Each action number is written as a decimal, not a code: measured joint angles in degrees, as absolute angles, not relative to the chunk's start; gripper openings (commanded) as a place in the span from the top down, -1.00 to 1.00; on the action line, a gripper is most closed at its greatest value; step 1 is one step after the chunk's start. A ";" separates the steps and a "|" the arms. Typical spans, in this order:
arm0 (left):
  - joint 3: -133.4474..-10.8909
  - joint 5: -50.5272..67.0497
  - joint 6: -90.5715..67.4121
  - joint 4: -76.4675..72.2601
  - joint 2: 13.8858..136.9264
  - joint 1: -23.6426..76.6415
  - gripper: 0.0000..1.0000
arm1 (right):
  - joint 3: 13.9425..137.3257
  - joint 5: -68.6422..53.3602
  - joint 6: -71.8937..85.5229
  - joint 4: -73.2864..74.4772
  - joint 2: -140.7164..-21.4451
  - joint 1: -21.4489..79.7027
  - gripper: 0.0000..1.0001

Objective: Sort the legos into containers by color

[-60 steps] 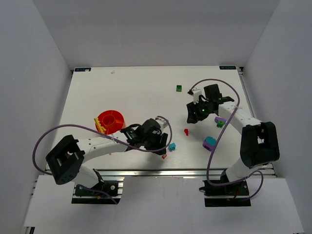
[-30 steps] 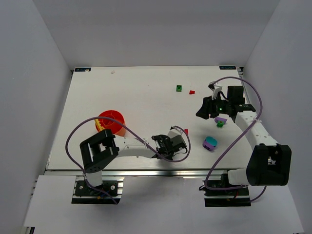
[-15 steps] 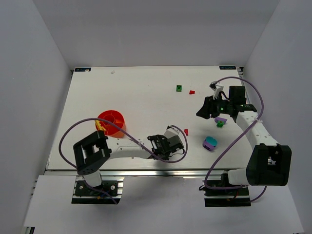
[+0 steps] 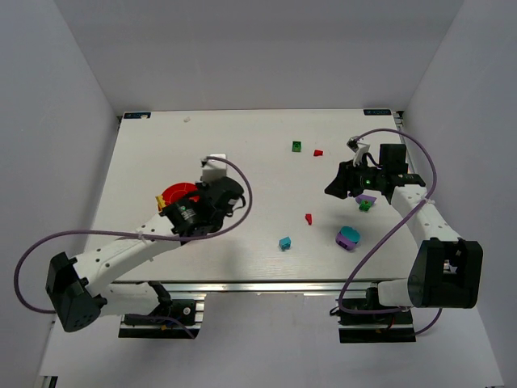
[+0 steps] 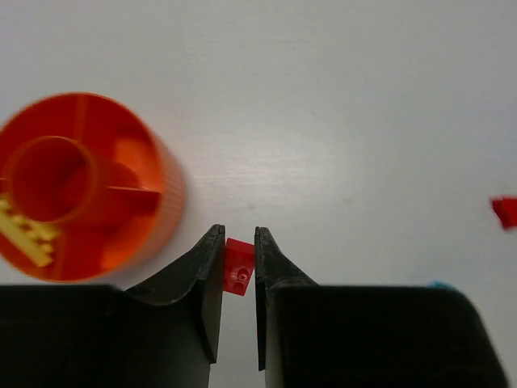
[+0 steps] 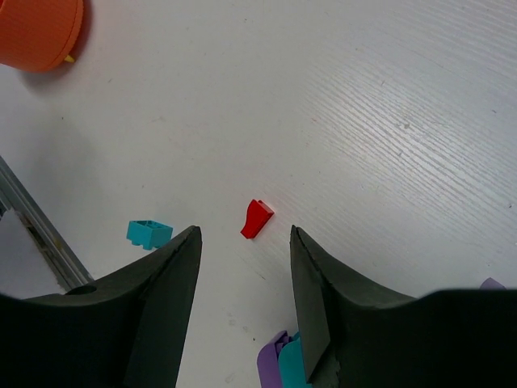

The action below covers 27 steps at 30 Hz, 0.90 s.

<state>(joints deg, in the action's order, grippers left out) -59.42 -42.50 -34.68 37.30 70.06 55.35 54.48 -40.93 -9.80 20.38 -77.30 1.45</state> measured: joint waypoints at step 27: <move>-53.98 -33.67 -19.92 29.52 73.65 21.69 0.32 | 54.46 -42.92 -10.70 20.49 -77.28 1.48 -0.11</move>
<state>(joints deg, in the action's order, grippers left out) -53.98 -33.67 -19.92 29.52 73.65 21.69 54.46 -42.92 -10.70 20.49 -77.28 1.48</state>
